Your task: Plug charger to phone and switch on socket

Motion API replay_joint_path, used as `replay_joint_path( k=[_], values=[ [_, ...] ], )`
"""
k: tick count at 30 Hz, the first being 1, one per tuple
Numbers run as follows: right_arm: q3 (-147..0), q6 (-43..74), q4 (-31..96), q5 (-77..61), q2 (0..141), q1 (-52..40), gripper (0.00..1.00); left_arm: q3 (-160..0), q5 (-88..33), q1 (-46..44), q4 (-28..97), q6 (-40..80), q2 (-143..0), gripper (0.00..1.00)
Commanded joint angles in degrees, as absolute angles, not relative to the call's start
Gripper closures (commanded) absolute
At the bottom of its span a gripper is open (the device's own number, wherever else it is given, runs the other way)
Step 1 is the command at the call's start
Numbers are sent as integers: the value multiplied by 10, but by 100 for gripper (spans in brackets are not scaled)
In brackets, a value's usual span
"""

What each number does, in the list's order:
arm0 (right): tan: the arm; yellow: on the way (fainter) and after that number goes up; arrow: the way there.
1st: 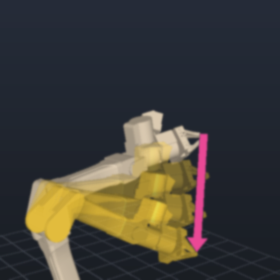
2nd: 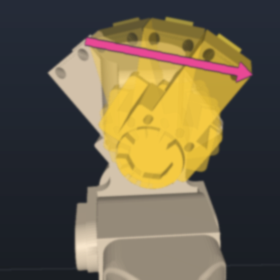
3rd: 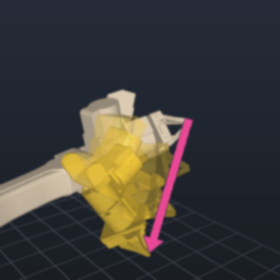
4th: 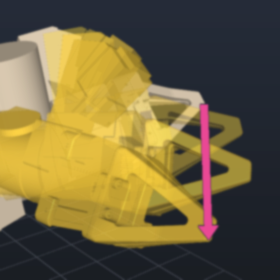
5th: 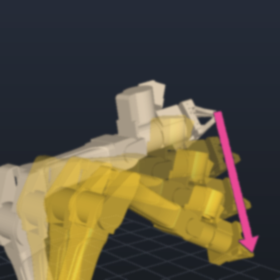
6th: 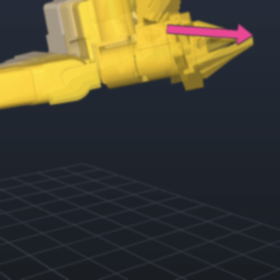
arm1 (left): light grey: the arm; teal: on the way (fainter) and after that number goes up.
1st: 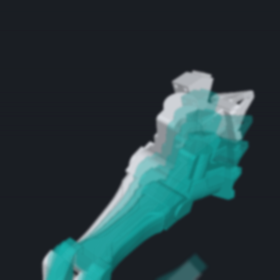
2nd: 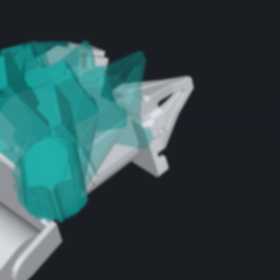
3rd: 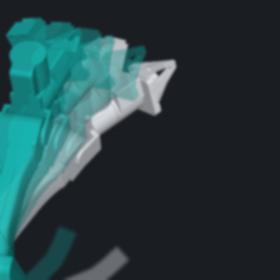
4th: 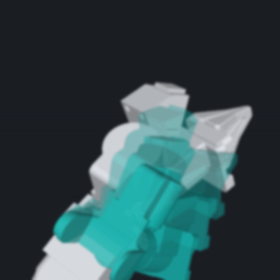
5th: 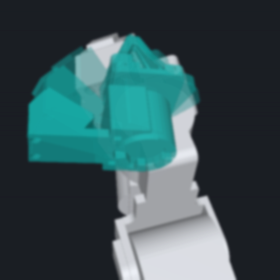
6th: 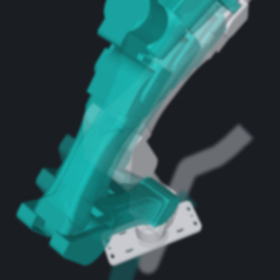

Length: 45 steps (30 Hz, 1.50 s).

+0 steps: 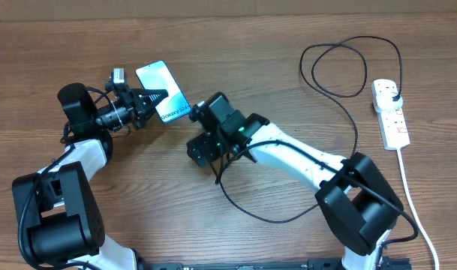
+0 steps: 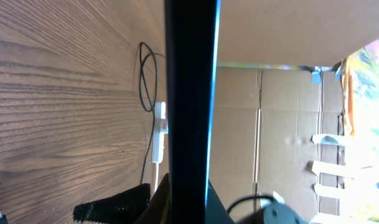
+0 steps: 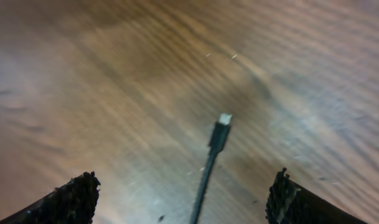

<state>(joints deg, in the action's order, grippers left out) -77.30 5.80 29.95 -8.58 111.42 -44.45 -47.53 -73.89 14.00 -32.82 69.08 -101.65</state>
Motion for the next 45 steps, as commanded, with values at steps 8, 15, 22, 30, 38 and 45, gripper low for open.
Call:
replay_joint_path(
  k=[8,15,22,30,38,45],
  values=[
    [-784,42,264,-1,1162,-456,25,-489,-747,143,-335,688,-1016,96],
    [-784,42,255,-10,1190,-458,38,-489,-748,143,-335,688,-1016,96],
    [-784,42,251,-16,1195,-460,40,-489,-737,143,-335,691,-1016,96],
    [-784,42,232,9,1198,-476,45,-489,-709,143,-334,699,-1016,96],
    [-784,42,229,41,1214,-476,49,-489,-710,150,-334,699,-1016,96],
    [-784,42,230,45,1235,-476,59,-489,-718,163,-335,699,-1016,96]
  ],
)
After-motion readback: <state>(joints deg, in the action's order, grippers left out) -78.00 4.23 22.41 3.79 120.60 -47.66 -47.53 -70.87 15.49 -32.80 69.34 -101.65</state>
